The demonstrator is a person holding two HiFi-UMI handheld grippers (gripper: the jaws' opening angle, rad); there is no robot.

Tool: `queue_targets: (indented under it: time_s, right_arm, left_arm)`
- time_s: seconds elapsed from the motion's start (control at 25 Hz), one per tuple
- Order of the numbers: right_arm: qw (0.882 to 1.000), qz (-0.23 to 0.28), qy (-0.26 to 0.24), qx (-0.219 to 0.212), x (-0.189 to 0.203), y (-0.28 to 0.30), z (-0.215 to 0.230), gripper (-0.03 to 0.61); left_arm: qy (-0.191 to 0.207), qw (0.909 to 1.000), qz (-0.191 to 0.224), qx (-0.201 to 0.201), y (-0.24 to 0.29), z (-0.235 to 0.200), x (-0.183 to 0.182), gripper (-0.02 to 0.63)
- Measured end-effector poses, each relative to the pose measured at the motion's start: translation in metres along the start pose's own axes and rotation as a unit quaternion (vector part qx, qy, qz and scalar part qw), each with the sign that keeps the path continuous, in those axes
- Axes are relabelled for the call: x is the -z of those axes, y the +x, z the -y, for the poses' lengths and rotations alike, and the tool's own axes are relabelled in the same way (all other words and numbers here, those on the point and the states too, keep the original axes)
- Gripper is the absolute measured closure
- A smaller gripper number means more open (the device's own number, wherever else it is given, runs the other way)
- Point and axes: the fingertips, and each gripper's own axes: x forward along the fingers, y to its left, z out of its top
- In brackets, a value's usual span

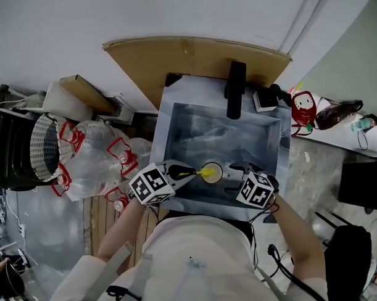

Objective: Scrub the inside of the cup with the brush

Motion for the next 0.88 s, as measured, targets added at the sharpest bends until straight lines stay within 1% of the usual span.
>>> queue_targets:
  time_s: [0.08,0.12,0.16,0.2,0.28,0.44,0.52,0.68,0.76,0.88]
  right_arm:
    - [1.000,-0.002,-0.007,-0.005,0.001,0.003,0.000,0.234]
    - [1.000,-0.001,-0.012,-0.002,-0.001,0.005,0.001,0.262]
    - [1.000,0.001,-0.017,0.003,-0.002,0.006,0.003,0.334]
    - [1.000,0.002,-0.023,0.009,-0.004,0.007,0.005,0.374]
    - [0.999,0.000,-0.033,0.013,-0.005,0.010,0.007,0.374]
    - [0.999,-0.005,-0.046,0.007,-0.008,0.014,0.008,0.377]
    - [0.999,-0.006,-0.049,0.007,-0.011,0.016,0.008,0.406]
    - [0.998,-0.016,-0.057,0.004,-0.010,0.019,0.007,0.414]
    - [0.998,-0.018,-0.055,0.007,-0.009,0.020,0.010,0.443]
    - [0.998,-0.021,-0.053,0.008,-0.007,0.020,0.011,0.461]
  left_arm:
    - [-0.003,1.0000,-0.002,-0.004,0.002,-0.003,0.000,0.578]
    - [-0.005,1.0000,-0.004,-0.005,0.002,-0.004,0.000,0.578]
    - [-0.006,1.0000,-0.005,-0.006,0.003,-0.005,0.000,0.578]
    - [-0.007,0.9999,-0.006,-0.006,0.003,-0.006,-0.001,0.578]
    - [-0.009,0.9999,-0.005,-0.007,0.003,-0.007,-0.003,0.578]
    - [-0.012,0.9999,-0.003,-0.007,0.004,-0.008,-0.004,0.578]
    - [-0.012,0.9999,-0.004,-0.005,0.005,-0.009,-0.004,0.578]
    - [-0.010,0.9999,-0.003,0.000,0.005,-0.007,-0.005,0.578]
    - [-0.009,0.9999,-0.003,0.001,0.005,-0.008,-0.006,0.578]
    - [-0.010,0.9999,-0.004,0.002,0.005,-0.009,-0.006,0.578]
